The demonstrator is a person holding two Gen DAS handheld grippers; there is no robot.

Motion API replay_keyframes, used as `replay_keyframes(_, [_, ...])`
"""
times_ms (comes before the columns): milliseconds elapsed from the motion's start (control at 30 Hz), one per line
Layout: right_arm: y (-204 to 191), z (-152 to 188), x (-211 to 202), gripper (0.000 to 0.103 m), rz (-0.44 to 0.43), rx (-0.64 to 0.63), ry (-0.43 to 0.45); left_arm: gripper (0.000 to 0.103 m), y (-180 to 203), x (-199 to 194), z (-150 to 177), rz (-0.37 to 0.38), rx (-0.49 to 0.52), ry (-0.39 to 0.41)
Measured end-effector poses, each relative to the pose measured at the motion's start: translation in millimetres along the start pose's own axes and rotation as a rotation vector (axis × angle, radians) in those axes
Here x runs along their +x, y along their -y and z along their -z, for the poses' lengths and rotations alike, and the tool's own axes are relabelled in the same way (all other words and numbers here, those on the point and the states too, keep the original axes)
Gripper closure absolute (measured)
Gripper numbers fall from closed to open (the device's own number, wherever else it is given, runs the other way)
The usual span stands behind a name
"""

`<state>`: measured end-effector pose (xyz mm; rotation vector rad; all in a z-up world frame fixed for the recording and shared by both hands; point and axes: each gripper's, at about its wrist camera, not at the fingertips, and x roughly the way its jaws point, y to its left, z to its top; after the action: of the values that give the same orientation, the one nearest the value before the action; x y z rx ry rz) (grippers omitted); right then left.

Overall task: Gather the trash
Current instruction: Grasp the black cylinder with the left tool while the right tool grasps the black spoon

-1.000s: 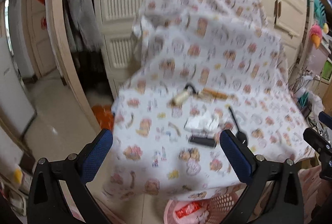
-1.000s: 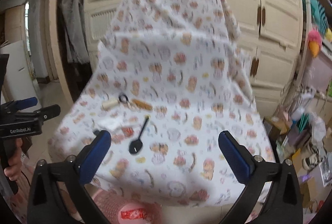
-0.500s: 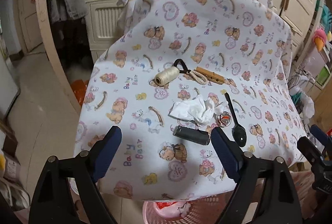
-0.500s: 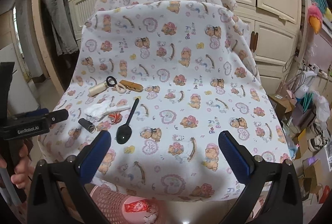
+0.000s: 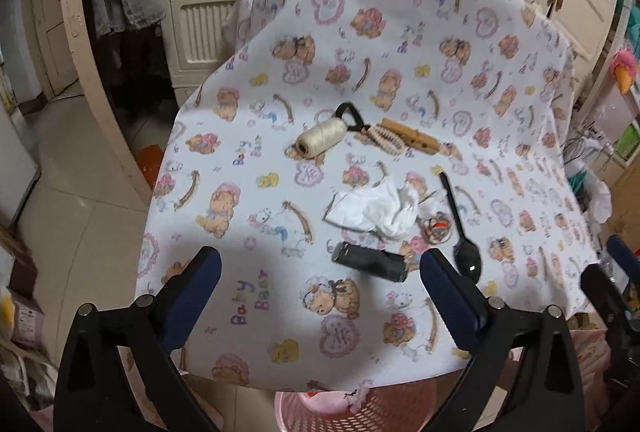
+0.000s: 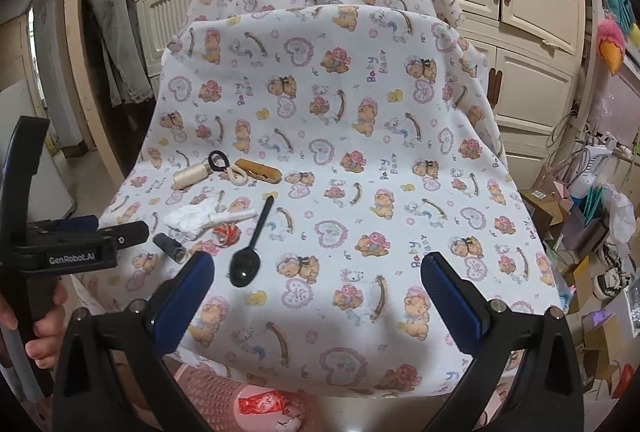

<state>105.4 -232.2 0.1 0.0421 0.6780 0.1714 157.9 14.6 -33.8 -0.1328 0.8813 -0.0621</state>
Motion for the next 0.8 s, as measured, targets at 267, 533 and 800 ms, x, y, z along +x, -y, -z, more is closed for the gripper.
replay_keyframes(267, [-2,-3,-7,0.000,-0.049,0.008,0.005,0.044,-12,10,4,0.123,-0.063,-0.047])
replay_keyframes(533, [7,-2,7,0.000,-0.060,0.052,-0.039,0.032,11,27,10,0.138,0.007,-0.101])
replay_keyframes(800, [4,-4,10,0.000,-0.042,0.038,-0.035,0.036,30,38,12,0.047,0.088,-0.069])
